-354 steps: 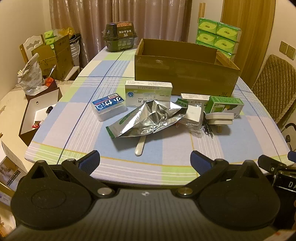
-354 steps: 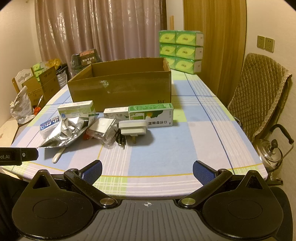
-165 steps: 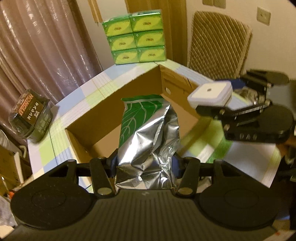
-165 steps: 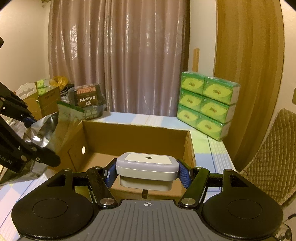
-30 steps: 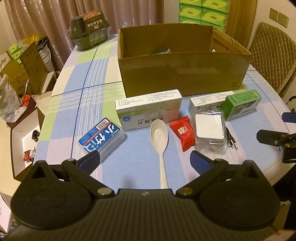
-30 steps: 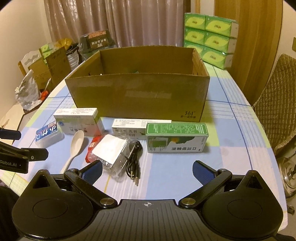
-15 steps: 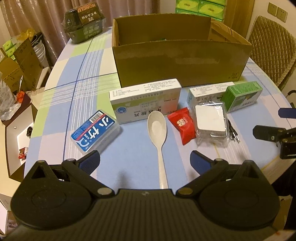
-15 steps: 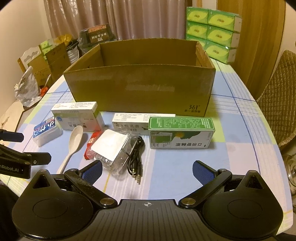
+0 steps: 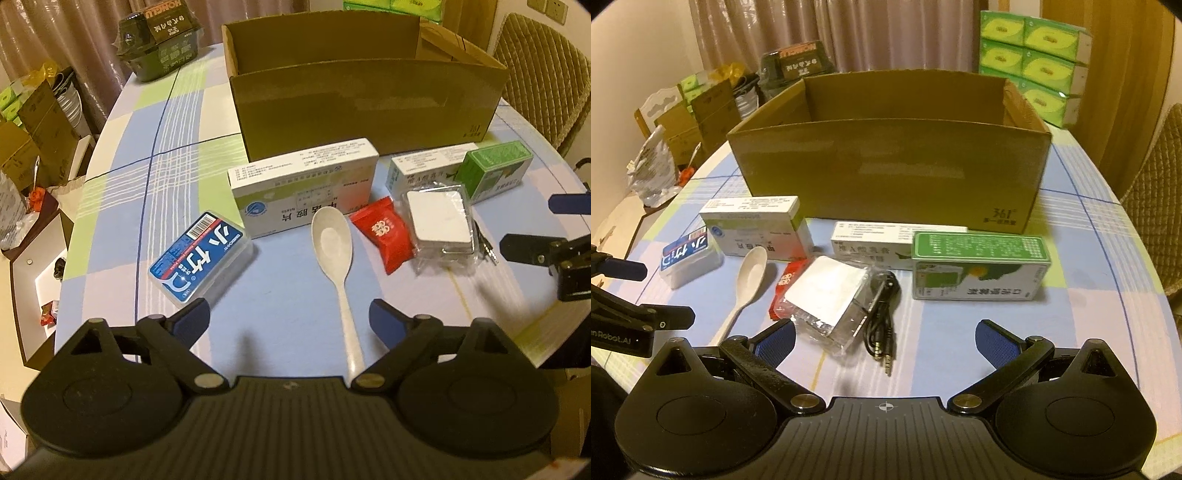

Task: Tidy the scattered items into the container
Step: 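Grasp the white plastic spoon with the left tool while the right tool reaches the clear packet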

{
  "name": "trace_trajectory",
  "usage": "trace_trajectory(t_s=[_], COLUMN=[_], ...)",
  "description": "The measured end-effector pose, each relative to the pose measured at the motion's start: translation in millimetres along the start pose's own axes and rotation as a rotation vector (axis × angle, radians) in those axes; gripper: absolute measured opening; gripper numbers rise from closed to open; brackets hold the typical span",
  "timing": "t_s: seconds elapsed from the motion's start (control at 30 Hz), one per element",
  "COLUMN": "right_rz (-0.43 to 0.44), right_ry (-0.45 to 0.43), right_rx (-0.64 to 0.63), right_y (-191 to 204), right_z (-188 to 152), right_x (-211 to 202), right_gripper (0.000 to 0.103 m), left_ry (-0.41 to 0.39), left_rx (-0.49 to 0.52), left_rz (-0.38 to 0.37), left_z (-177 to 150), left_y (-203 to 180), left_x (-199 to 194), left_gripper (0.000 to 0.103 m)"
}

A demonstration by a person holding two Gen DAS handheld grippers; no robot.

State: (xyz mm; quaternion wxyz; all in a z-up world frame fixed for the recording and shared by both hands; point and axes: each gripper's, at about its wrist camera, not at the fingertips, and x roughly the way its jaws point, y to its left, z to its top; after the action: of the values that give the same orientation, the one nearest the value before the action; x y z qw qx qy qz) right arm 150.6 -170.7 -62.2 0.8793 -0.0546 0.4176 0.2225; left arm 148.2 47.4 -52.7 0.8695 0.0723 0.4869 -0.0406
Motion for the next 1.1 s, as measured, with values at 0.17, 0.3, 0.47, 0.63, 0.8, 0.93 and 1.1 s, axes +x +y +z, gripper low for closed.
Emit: trace_trajectory(t_s=[0.17,0.3,0.47,0.63,0.8,0.93,1.1], right_rz=[0.011,0.033,0.044,0.002,-0.015,-0.025,-0.010], right_ry=[-0.012,-0.013,0.006,0.031,0.048,0.042,0.052], right_rx=[-0.010,-0.004,0.044,0.043,-0.016,-0.053,-0.049], right_y=[10.4,18.6,26.3,34.0,41.3,41.7,28.8], right_z=[3.0,7.6,14.1,19.6,18.6,15.2,7.2], right_x=[9.8,21.9,40.2,58.2,69.1,67.8,57.2], right_gripper=[0.101,0.095,0.091,0.088,0.082,0.075,0.075], left_ry=[0.010,0.014,0.020,0.025,0.028,0.030,0.030], left_rx=[0.012,0.005,-0.007,-0.005,-0.005,0.000,0.023], left_rz=[-0.013,-0.018,-0.036,-0.052,-0.067,-0.076,-0.092], left_z=[-0.6,0.7,2.9,6.0,9.4,10.5,10.7], left_y=[4.0,8.9,13.1,12.7,12.1,10.8,4.9], left_x=[4.6,7.9,14.9,22.2,28.3,31.6,34.8], left_gripper=[0.088,0.088,0.088,0.088,0.088,0.088,0.088])
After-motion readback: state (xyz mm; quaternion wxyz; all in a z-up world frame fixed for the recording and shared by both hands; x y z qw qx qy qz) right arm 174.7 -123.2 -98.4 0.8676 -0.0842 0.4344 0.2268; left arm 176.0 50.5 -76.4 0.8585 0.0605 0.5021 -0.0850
